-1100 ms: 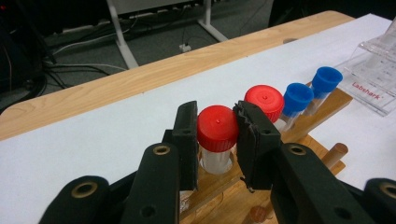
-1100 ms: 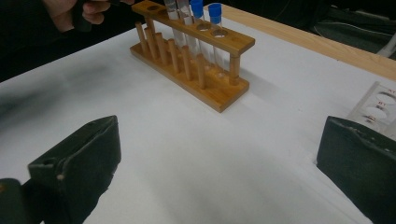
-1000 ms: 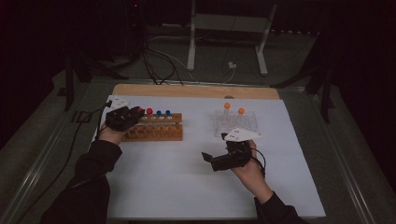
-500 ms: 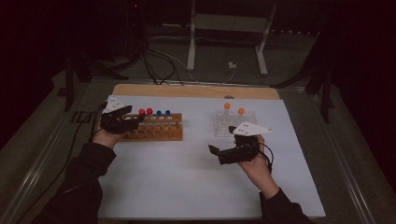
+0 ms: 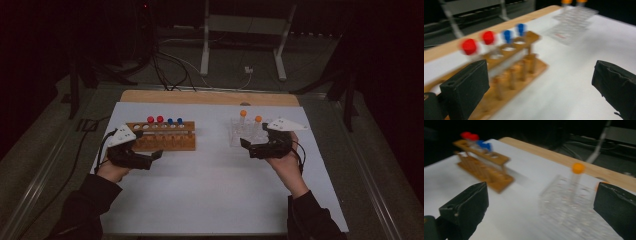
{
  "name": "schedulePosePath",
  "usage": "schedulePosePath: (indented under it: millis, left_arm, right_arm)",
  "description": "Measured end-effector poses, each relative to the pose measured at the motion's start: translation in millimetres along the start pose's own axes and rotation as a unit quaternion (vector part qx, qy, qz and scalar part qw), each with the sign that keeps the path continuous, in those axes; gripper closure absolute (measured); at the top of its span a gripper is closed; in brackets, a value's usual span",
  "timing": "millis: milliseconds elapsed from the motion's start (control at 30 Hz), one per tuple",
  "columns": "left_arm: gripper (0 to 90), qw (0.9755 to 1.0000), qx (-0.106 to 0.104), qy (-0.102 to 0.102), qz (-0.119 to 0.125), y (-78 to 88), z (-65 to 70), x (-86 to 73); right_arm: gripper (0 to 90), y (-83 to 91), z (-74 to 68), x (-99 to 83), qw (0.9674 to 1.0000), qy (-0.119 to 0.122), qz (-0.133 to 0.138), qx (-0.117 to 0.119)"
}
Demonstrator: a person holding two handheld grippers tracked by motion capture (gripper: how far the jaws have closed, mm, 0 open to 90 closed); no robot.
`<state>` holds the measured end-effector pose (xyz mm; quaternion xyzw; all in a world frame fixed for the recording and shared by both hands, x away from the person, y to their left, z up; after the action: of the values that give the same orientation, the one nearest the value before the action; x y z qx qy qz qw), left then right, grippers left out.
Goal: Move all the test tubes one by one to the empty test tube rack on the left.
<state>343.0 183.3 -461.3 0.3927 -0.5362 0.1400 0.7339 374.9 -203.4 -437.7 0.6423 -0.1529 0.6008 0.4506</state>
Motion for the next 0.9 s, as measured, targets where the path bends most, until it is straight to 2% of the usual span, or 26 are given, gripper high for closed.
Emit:
schedulePosePath:
  millis: [67,133,267,433,667,733,900]
  left_arm:
    - [1.3,0.9999,-0.012,-0.004,-0.002,-2.4,8.2,-5.8]
    - [1.0,0.9997,-0.022,-0.007,0.001,-4.0,14.2,-10.0]
    - [1.0,0.9995,-0.03,-0.011,0.003,-6.1,21.3,-15.9]
    - [1.0,0.9993,-0.035,-0.013,0.002,-5.6,23.5,-19.7]
    - [1.0,0.9993,-0.03,-0.021,-0.001,-6.4,23.7,-24.1]
    - [1.0,0.9992,-0.033,-0.023,-0.003,-6.8,24.2,-24.9]
    - [1.0,0.999,-0.039,-0.024,-0.002,-7.6,25.6,-24.7]
  right_arm:
    - [0.0,-4.2,9.1,-4.3,0.9999,-0.003,-0.007,-0.011]
    - [4.0,-7.9,18.0,-8.6,0.9995,-0.008,-0.011,-0.029]
    - [6.6,-17.3,34.3,-17.8,0.9981,-0.02,-0.027,-0.052]
    - [19.1,-30.8,49.1,-30.1,0.9954,-0.031,-0.052,-0.074]
    - [40.4,-46.1,59.6,-36.0,0.9931,-0.031,-0.069,-0.09]
    - [45.3,-50.0,61.6,-36.3,0.992,-0.027,-0.076,-0.097]
    - [54.0,-60.7,64.8,-37.8,0.9908,-0.032,-0.089,-0.097]
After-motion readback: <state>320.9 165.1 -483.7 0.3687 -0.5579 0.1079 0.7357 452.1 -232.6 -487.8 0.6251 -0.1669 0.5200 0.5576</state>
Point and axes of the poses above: each handheld gripper's, and its own axes: y roughly backward along the jaws, x roughly out of its top, z roughly to its right, the point moved 4 cm from there along -y, roughly forward along the jaws, and after that the axes turned 8 degrees about y, right-handed, at the moved point
